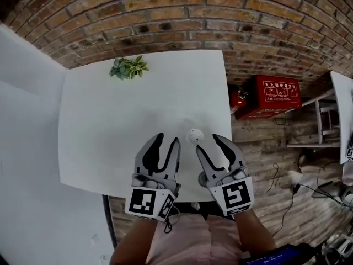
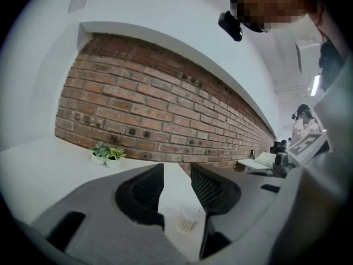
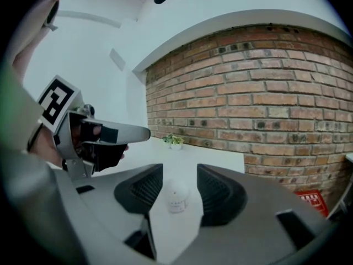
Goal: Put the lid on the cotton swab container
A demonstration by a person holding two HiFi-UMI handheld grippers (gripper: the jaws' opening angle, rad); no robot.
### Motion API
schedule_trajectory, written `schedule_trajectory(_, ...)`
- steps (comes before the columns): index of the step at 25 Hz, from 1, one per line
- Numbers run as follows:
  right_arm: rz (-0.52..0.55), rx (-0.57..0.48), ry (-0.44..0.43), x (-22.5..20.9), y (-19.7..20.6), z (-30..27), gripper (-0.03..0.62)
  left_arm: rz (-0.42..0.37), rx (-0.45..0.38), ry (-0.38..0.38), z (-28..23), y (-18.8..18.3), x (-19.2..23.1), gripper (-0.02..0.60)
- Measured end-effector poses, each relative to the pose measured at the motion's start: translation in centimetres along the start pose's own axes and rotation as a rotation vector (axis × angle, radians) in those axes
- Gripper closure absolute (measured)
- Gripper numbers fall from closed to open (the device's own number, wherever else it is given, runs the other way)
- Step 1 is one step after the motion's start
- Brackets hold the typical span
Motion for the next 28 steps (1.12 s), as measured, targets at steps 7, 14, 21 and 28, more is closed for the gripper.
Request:
schedule_trajectory(7, -0.078, 0.101, -0.008, 0.1, 4.4, -1.6, 0.384, 0.031, 0.092, 0.103, -2.0, 3.8, 0.6, 0.277)
schedule_trajectory(14, -0.107, 0.131, -0.023, -0.1, 6.5, -2.7, 0.38, 0.115, 0.148, 0.149, -3.8, 6.4, 1.9, 0.2)
schedule_trajectory(21, -0.115, 0.168, -0.039, -0.4, 7.3, -3.5, 0.382, 0.17, 0.179, 0.223, -5.2, 7.1, 2.1, 0.176)
schedule_trajectory(28, -0.098, 0.178, -0.054, -0.4, 7.4, -4.0, 0.39, 0.165, 0.163, 0.281, -5.4, 6.2, 1.1, 0.17)
Point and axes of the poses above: the fingertips, and each gripper's own axes: z backward along the fingers, x to its left, y out of its underside, the point moved 10 cm from there along z, backward along the fingers, and after that the axes turned 8 degrees about -y, right-handed, at the moved point
